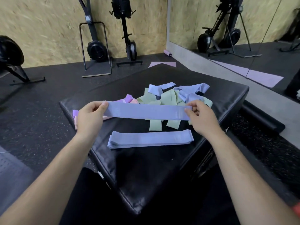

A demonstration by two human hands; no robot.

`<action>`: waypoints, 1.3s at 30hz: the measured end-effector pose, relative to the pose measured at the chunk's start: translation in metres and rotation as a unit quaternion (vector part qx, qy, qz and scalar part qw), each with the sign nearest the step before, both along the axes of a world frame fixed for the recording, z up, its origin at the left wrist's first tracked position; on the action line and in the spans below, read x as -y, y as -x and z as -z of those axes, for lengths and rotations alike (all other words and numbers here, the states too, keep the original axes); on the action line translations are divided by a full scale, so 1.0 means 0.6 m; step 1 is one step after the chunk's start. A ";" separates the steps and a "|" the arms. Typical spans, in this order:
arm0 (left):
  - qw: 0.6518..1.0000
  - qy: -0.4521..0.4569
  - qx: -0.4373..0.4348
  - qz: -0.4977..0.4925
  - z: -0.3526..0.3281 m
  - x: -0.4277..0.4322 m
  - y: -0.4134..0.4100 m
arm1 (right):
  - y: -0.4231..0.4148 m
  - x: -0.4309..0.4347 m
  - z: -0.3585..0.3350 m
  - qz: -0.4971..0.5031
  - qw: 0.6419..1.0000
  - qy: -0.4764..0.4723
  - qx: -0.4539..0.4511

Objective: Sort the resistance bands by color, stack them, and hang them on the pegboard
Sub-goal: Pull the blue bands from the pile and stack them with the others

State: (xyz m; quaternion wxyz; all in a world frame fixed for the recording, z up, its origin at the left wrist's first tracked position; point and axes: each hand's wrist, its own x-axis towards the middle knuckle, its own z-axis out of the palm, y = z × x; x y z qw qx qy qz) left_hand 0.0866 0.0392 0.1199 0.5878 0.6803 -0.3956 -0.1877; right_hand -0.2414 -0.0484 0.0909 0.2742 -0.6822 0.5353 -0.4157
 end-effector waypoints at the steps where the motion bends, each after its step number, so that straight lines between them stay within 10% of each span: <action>1: 1.000 0.002 0.008 -0.005 0.012 -0.003 0.002 | 0.004 -0.009 0.008 0.007 0.999 -0.002 0.031; 11: 0.976 -0.021 0.215 -0.025 0.160 -0.027 0.008 | 0.025 -0.046 0.109 0.006 1.000 0.013 0.005; 26: 0.971 -0.068 0.228 -0.037 0.180 -0.032 0.022 | 0.031 -0.016 0.132 -0.034 0.995 0.009 -0.090; 30: 0.912 -0.051 0.401 -0.071 0.181 -0.038 0.050 | 0.039 -0.015 0.129 -0.060 0.996 0.012 -0.057; 39: 0.829 -0.016 0.497 0.256 0.186 0.029 0.221 | 0.087 -0.012 0.118 -0.197 0.978 -0.062 -0.031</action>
